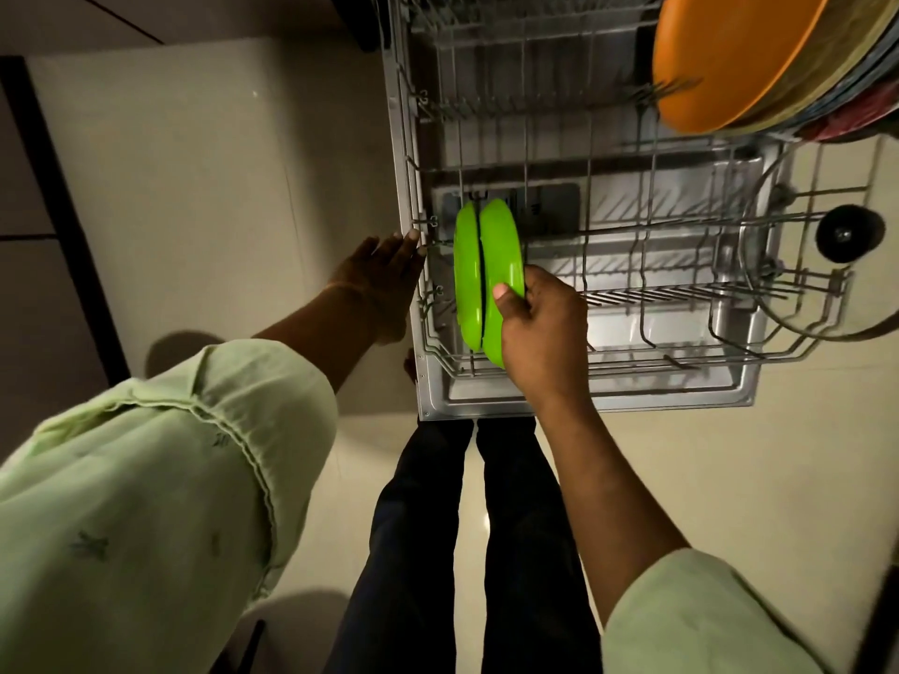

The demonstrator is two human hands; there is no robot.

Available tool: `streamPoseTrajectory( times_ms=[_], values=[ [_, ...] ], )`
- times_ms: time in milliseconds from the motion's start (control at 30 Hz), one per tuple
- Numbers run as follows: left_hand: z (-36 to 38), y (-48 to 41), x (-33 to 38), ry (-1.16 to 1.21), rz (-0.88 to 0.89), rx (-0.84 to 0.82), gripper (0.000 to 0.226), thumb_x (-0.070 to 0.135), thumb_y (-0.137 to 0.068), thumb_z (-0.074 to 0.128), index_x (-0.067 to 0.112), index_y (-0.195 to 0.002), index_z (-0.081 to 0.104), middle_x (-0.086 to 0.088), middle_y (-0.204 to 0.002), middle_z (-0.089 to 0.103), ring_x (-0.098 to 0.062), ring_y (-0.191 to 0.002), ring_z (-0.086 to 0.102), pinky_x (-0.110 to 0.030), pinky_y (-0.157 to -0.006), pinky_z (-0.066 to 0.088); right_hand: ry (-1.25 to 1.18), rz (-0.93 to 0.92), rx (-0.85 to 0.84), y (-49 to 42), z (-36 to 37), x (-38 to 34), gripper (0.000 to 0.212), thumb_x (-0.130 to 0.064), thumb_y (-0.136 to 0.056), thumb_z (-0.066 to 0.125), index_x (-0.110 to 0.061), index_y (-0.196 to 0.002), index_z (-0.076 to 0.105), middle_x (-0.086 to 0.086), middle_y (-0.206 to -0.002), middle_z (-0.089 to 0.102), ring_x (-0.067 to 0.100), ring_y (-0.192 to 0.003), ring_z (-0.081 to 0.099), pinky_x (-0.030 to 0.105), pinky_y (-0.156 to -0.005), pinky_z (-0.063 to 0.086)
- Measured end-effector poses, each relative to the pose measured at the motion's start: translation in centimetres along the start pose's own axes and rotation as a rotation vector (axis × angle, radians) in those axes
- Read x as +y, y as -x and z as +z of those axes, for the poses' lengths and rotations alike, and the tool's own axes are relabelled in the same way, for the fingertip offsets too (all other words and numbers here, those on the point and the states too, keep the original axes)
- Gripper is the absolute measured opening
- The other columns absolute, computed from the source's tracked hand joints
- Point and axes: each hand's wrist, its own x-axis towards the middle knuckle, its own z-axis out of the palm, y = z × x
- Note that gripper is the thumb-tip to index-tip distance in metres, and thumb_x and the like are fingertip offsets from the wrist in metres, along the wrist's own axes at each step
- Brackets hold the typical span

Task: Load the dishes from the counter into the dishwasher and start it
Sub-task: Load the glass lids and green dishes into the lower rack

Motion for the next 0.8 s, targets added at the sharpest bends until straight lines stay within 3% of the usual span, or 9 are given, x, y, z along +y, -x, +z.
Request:
streamPoseTrajectory(
  times_ms=[167, 300, 400, 533, 633, 800],
  values=[
    [-0.4, -0.3, -0.3, 0.014, 0.009, -0.032, 0.093, 0.049, -0.099, 0.046, 0.01, -0.155, -0.017, -0.014, -0.163, -0.02, -0.028, -0.152, -0.009, -0.042, -0.122, -0.004, 0.085, -0.029, 0.022, 0.0, 0.2, -0.5, 0.016, -0.021, -0.096, 0.058, -0.008, -0.092, 0.066, 0.008, -0.082, 0.067, 0.025, -0.072, 0.058, 0.03, -0.062, 0.044],
    [-0.8, -0.4, -0.2, 0.007, 0.02, -0.054, 0.094, 0.054, -0.098, 0.043, 0.008, -0.155, -0.016, -0.015, -0.163, -0.019, -0.029, -0.152, -0.009, -0.042, -0.122, -0.004, 0.069, -0.005, 0.089, 0.4, 0.0, -1.0, 0.016, -0.02, -0.096, 0.06, -0.008, -0.085, 0.062, 0.001, -0.071, 0.058, 0.013, -0.061, 0.045, 0.021, -0.055, 0.034],
    [-1.2, -0.5, -0.3, 0.014, 0.028, -0.063, 0.096, 0.057, -0.098, 0.043, 0.007, -0.155, -0.015, -0.015, -0.163, -0.017, -0.029, -0.152, -0.008, -0.042, -0.122, -0.005, 0.031, 0.012, 0.119, 0.5, -0.5, -1.1, 0.018, -0.018, -0.095, 0.061, -0.013, -0.078, 0.057, -0.007, -0.064, 0.048, 0.003, -0.056, 0.039, 0.022, -0.054, 0.034],
    [-1.3, -0.5, -0.5, 0.03, 0.034, -0.066, 0.097, 0.058, -0.096, 0.046, 0.008, -0.156, -0.013, -0.014, -0.164, -0.016, -0.028, -0.152, -0.008, -0.043, -0.123, -0.004, 0.079, 0.022, -0.003, -0.4, -0.3, -1.1, 0.015, -0.019, -0.096, 0.059, -0.008, -0.09, 0.067, 0.003, -0.078, 0.066, 0.016, -0.066, 0.056, 0.025, -0.059, 0.038],
    [-1.4, -0.6, -0.4, 0.037, 0.034, -0.068, 0.099, 0.059, -0.096, 0.046, 0.008, -0.156, -0.013, -0.014, -0.164, -0.016, -0.029, -0.152, -0.008, -0.042, -0.123, -0.004, 0.133, 0.013, -0.012, -0.5, 0.1, -1.0, 0.016, -0.02, -0.096, 0.059, -0.008, -0.088, 0.066, 0.003, -0.074, 0.062, 0.018, -0.064, 0.051, 0.025, -0.056, 0.036],
    [-1.6, -0.7, -0.5, 0.062, 0.032, -0.072, 0.101, 0.062, -0.094, 0.048, 0.009, -0.156, -0.011, -0.014, -0.164, -0.014, -0.028, -0.153, -0.007, -0.043, -0.124, -0.003, 0.096, 0.019, 0.091, 0.2, -0.2, -1.2, 0.015, -0.016, -0.096, 0.06, -0.008, -0.084, 0.063, -0.002, -0.069, 0.052, 0.0, -0.056, 0.04, 0.007, -0.052, 0.031]
  ],
)
